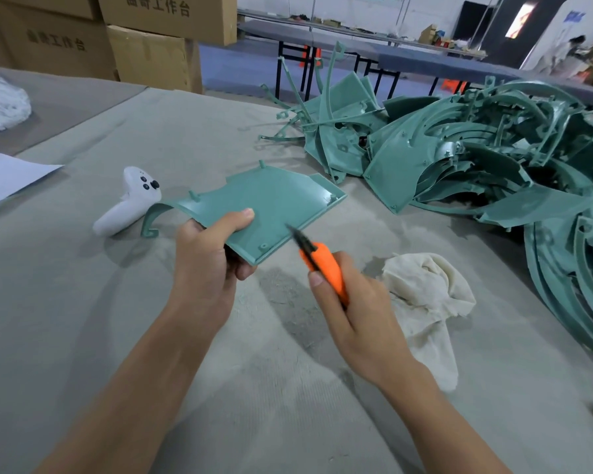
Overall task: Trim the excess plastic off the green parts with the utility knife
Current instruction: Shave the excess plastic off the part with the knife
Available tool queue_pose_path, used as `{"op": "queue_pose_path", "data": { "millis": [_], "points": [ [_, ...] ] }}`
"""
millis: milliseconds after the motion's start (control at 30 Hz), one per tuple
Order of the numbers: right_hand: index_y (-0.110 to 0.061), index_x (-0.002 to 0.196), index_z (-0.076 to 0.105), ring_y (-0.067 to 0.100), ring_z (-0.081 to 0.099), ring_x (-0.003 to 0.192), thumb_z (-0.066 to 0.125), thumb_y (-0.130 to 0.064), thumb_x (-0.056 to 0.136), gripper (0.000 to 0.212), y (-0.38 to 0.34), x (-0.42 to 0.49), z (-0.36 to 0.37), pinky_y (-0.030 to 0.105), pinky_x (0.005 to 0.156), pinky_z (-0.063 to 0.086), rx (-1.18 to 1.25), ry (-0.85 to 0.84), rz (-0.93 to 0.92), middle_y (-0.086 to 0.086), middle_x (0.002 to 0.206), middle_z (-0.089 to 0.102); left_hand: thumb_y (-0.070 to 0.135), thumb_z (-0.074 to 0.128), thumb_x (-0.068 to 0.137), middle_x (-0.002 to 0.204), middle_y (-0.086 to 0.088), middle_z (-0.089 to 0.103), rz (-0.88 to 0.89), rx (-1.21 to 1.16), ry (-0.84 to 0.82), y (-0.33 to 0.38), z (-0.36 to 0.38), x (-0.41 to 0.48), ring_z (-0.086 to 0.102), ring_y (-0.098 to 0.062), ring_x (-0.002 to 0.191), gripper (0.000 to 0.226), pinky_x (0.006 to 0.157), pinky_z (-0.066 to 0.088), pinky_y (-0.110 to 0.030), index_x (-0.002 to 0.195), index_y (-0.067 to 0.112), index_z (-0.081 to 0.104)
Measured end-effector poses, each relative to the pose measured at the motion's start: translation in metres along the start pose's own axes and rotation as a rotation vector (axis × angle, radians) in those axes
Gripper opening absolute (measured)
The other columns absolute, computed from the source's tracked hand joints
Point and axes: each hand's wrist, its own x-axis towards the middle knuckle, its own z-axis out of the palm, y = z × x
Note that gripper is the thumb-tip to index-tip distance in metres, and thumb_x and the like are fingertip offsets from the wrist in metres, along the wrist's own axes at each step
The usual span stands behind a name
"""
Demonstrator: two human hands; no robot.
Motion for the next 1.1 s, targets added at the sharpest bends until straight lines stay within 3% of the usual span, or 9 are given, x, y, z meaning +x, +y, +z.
{"op": "queue_pose_path", "data": {
  "millis": [167, 433, 533, 700, 833, 933, 1100],
  "points": [
    [-0.017, 0.082, 0.044, 0.008, 0.041, 0.046, 0.041, -0.037, 0.101, 0.027, 0.012, 0.008, -0.009, 0.017, 0.042, 0.029, -0.062, 0.192, 0.137, -0.012, 0.053, 0.037, -0.001, 0.057, 0.087, 0.051, 0.008, 0.048, -0.010, 0.020, -0.012, -0.002, 0.001, -0.002, 0.039, -0.007, 0.039, 0.032, 0.034, 0.026, -0.014, 0.063, 0.021, 0.061],
    [-0.026, 0.096, 0.041, 0.012, 0.044, 0.050, 0.036, -0.045, 0.100, 0.020, -0.002, -0.002, 0.004, 0.026, 0.047, 0.030, -0.102, -0.074, -0.004, -0.013, 0.057, 0.038, -0.001, 0.058, 0.087, 0.055, 0.005, 0.051, 0.059, 0.027, 0.054, 0.000, -0.003, 0.002, 0.040, -0.009, 0.040, 0.024, 0.034, 0.028, -0.016, 0.071, 0.016, 0.061],
    [-0.024, 0.096, 0.045, 0.012, 0.044, 0.049, 0.038, -0.045, 0.101, 0.022, 0.000, -0.001, 0.001, 0.024, 0.047, 0.030, -0.096, -0.065, -0.001, -0.014, 0.056, 0.038, -0.001, 0.058, 0.087, 0.055, 0.005, 0.052, 0.046, 0.028, 0.050, -0.001, -0.003, 0.003, 0.040, -0.009, 0.040, 0.025, 0.034, 0.027, -0.016, 0.070, 0.017, 0.062],
    [-0.024, 0.081, 0.041, 0.008, 0.039, 0.044, 0.041, -0.037, 0.101, 0.024, 0.009, 0.008, -0.011, 0.017, 0.042, 0.027, -0.057, 0.096, 0.110, -0.013, 0.052, 0.036, 0.001, 0.058, 0.086, 0.055, 0.005, 0.051, 0.025, 0.062, 0.021, -0.004, -0.002, 0.001, 0.040, -0.009, 0.041, 0.018, 0.034, 0.027, -0.016, 0.075, 0.014, 0.061],
    [-0.025, 0.093, 0.043, 0.009, 0.045, 0.048, 0.043, -0.038, 0.103, 0.016, 0.000, 0.001, -0.002, 0.017, 0.045, 0.028, -0.079, -0.032, 0.033, -0.014, 0.055, 0.038, 0.000, 0.057, 0.088, 0.051, 0.005, 0.049, 0.043, 0.063, 0.046, -0.004, -0.001, 0.001, 0.037, -0.010, 0.038, 0.022, 0.035, 0.026, -0.016, 0.070, 0.013, 0.058],
    [-0.031, 0.096, 0.039, 0.010, 0.042, 0.051, 0.038, -0.044, 0.100, 0.014, -0.007, -0.003, 0.004, 0.024, 0.048, 0.032, -0.099, -0.130, -0.020, -0.016, 0.058, 0.037, 0.000, 0.056, 0.088, 0.051, 0.004, 0.049, 0.057, 0.059, 0.067, -0.003, -0.002, 0.002, 0.037, -0.011, 0.038, 0.024, 0.035, 0.026, -0.017, 0.068, 0.013, 0.056],
    [-0.031, 0.091, 0.039, 0.010, 0.042, 0.049, 0.043, -0.042, 0.102, 0.016, -0.004, 0.000, -0.001, 0.021, 0.048, 0.029, -0.060, -0.095, 0.004, -0.013, 0.056, 0.039, -0.001, 0.056, 0.088, 0.049, 0.005, 0.047, 0.043, 0.067, 0.053, -0.003, -0.001, 0.001, 0.036, -0.011, 0.037, 0.025, 0.035, 0.026, -0.017, 0.067, 0.012, 0.054]
  ]
}}
